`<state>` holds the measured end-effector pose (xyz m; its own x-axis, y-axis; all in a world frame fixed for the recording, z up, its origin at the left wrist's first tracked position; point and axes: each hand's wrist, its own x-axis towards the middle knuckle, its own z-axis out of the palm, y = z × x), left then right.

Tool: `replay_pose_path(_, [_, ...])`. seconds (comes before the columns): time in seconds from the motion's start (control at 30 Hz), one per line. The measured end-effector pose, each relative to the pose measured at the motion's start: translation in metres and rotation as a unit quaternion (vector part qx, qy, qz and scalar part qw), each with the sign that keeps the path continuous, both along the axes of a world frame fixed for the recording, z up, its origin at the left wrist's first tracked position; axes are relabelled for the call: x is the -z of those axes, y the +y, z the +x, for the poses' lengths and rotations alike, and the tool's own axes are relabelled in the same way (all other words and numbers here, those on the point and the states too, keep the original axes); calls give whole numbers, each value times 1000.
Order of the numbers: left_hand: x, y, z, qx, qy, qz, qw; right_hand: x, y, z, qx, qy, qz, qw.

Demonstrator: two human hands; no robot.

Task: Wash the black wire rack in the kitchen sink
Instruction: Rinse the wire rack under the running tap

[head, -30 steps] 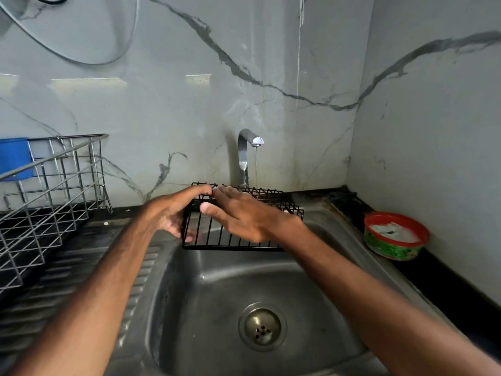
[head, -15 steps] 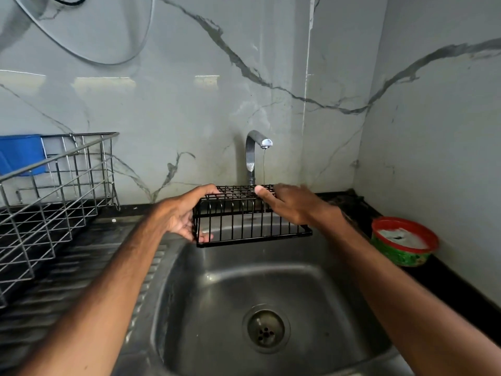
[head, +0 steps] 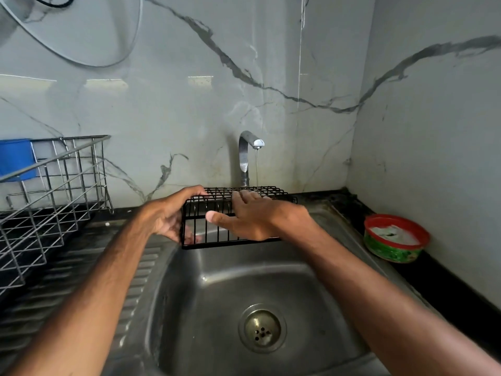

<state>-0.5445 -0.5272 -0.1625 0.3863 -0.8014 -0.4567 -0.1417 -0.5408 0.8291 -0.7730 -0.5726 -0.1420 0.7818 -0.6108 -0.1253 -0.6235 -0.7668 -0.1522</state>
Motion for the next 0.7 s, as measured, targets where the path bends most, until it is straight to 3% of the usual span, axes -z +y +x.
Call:
replay_pose_path(0.17, [-5,5,0,-24,6,1,1000,-15,-21,-31,121,60,21,991])
replay_pose_path(0.27, [-10,8,-5,-15,-15,5,1000,-9,-35,-41,144,61,58,986])
replay_pose_path(0.5, [-36,13,-30,32,-127,8,991,14,-70,-34,114,-36,70,990])
replay_pose_path(0.7, [-32,5,-42,92,-223,28,970,24,-90,-39,-11,-166,142,976])
